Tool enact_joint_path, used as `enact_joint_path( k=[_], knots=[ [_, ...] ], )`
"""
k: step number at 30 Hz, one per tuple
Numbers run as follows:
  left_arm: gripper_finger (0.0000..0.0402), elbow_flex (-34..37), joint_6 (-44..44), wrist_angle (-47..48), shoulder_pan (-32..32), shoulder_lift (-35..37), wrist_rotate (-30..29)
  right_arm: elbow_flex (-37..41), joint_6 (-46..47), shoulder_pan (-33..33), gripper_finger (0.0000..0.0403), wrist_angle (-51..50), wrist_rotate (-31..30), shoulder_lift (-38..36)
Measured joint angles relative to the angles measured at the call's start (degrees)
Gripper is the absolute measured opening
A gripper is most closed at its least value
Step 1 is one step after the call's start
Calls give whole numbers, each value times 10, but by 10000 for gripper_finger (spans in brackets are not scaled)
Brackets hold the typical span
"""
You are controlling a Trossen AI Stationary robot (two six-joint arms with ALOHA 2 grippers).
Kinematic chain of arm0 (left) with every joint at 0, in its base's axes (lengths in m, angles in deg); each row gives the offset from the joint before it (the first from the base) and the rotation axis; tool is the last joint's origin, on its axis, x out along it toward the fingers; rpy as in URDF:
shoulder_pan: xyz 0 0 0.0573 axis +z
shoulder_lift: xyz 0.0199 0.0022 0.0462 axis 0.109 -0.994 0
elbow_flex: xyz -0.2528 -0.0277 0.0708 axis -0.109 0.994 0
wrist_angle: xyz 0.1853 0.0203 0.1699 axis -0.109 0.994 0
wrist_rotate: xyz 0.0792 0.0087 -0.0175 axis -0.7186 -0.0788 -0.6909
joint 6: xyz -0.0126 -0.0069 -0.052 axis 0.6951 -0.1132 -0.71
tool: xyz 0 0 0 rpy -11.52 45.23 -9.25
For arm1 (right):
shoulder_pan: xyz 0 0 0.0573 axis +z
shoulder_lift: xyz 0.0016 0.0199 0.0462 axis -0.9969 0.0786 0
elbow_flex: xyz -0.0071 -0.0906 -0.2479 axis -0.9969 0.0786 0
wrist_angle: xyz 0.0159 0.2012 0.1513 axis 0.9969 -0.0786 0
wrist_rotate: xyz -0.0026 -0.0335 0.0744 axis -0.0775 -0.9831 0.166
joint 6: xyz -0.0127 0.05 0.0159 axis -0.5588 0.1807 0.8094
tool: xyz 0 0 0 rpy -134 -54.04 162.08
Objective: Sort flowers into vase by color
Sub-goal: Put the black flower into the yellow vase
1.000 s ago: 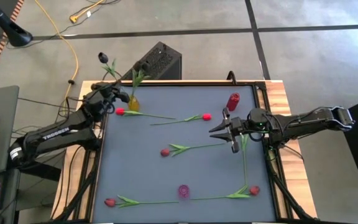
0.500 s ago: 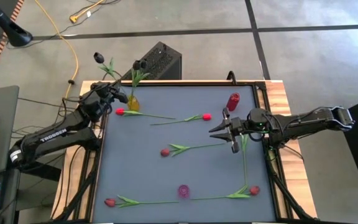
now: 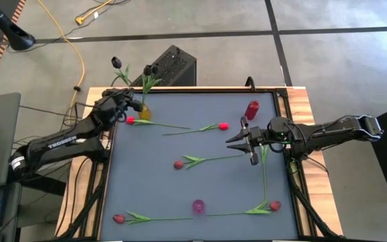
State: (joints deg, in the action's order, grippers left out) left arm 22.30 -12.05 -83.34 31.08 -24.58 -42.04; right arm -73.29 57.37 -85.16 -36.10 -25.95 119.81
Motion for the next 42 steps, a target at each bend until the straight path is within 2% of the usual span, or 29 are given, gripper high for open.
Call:
enact_joint_path(
  k=[7,15,23,30,37,42],
  knots=[
    [0,0,-49,12,19,-17,-1,0,0,1,108,1,0,0],
    [0,0,-114,74,30,-29,0,0,1,1,108,3,0,0],
    [4,0,-137,77,30,-50,9,0,2,1,108,4,0,0],
    [43,0,-135,77,30,-50,11,0,2,1,108,3,0,0],
    [91,0,-92,77,29,-50,76,0,0,1,108,3,0,0],
    [102,0,-72,77,30,-50,107,0,0,1,108,3,0,0]
  ],
)
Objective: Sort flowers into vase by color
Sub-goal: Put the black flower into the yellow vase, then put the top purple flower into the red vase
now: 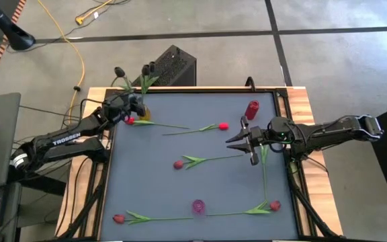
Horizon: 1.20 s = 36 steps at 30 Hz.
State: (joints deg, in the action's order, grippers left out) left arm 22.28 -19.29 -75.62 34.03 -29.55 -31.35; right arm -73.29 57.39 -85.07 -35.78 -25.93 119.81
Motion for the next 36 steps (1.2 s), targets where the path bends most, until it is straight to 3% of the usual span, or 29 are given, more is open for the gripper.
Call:
enact_joint_path(
  k=[8,14,25,36],
  knots=[
    [103,-1,12,47,0,0,34,0,0,0,108,0,0,0],
    [103,-50,28,167,0,1,40,0,0,0,108,0,0,0],
    [103,-148,25,354,-4,2,158,0,0,0,108,0,0,0],
    [103,-170,-4,416,-114,18,268,0,15,6,108,1,0,0]
  ],
)
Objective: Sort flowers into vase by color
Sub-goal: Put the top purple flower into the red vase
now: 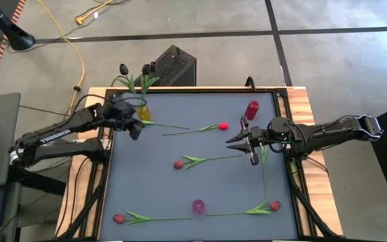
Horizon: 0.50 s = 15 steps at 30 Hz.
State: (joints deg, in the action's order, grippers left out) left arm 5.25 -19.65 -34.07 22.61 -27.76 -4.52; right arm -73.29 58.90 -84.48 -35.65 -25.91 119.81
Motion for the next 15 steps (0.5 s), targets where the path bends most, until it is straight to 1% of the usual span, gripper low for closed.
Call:
enact_joint_path(
  k=[8,12,15],
  knots=[
    [103,0,-32,-39,-155,6,0,0,-4,27,108,12,0,0],
    [103,0,-44,-65,-240,-5,-39,0,-7,42,108,12,0,7],
    [103,0,-59,-86,-300,-21,-81,0,-36,51,108,13,0,22]
  ],
)
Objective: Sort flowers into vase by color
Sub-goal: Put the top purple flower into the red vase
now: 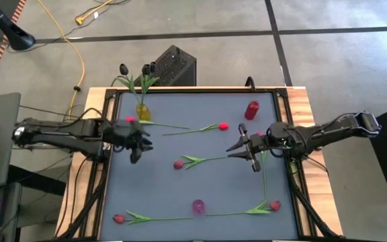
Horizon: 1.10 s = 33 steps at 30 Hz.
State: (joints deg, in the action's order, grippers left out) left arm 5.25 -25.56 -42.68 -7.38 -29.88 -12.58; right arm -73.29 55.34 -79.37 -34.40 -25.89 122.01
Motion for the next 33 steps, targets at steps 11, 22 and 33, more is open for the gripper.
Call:
enact_joint_path(
  k=[11,22,33],
  knots=[
    [103,0,1,-80,-141,-125,-171,-2,-4,6,108,71,0,119],
    [103,8,170,-260,-152,-277,-136,-100,46,3,114,-101,-39,219],
    [103,8,268,-336,-80,-274,-90,-181,33,-55,210,-246,-44,355]
  ],
)
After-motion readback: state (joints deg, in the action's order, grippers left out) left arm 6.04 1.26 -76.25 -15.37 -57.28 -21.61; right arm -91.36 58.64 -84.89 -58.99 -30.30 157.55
